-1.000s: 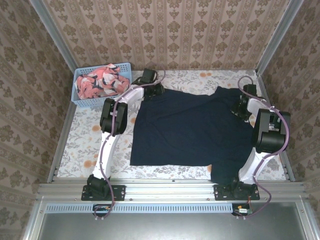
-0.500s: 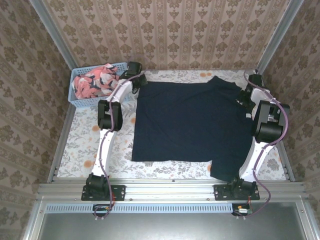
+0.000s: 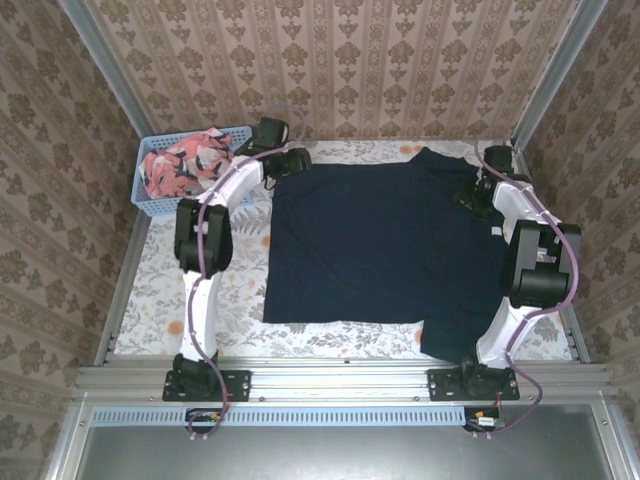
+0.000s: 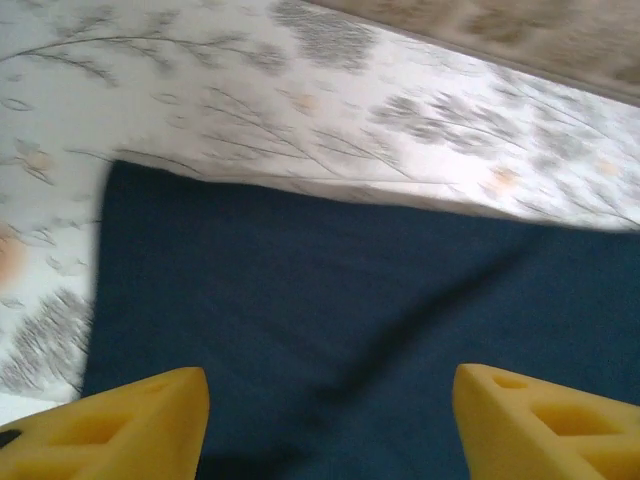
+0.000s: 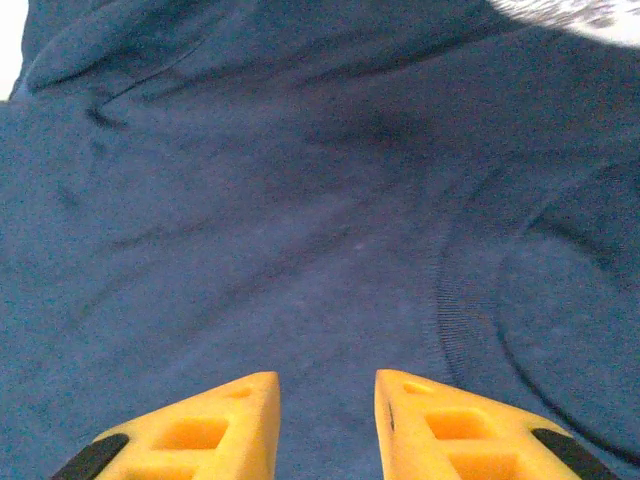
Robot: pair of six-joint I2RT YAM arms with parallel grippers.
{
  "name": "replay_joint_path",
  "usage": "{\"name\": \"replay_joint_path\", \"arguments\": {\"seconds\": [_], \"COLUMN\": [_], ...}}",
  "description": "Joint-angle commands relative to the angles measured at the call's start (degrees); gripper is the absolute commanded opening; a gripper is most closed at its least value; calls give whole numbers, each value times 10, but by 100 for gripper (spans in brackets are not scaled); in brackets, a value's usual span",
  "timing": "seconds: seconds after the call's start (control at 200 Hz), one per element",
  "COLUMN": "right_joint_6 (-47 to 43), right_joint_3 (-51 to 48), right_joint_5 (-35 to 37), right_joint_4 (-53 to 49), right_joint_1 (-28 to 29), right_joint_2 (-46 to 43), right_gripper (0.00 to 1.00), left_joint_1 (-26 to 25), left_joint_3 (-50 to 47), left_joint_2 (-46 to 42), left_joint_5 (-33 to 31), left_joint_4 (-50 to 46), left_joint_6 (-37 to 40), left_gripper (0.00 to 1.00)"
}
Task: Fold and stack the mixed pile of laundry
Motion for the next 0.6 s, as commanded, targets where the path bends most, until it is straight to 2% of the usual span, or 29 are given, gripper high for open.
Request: {"name": "replay_joint_path", "arguments": {"seconds": [0.0,0.095,0.255,0.42,0.595], "right_joint_6": [25,42,57,84,105], "right_joint_3": [18,39,83,164,303], "right_joint_5": [-36,-37,-28,-36,-72], "right_joint_4": [-27,-24,-33,-59,-58], "right_joint_1": [-6,0,5,13,16], "right_joint_2": [60,93,148,217,312], "right_gripper": [27,27,26,25,25], "left_joint_1": [-31,-34,-33,-15,20], "left_joint_3": [-125,-202,-229,-164,-28], "left_joint_2": [-68,-83,-62,20,116], "left_joint_5": [16,12,-1,14,37], "left_joint_4": [74,113,117,93,66], "left_joint_6": [-19,-56,-62,-73,-89], "left_gripper": [60,58,57,58,58]}}
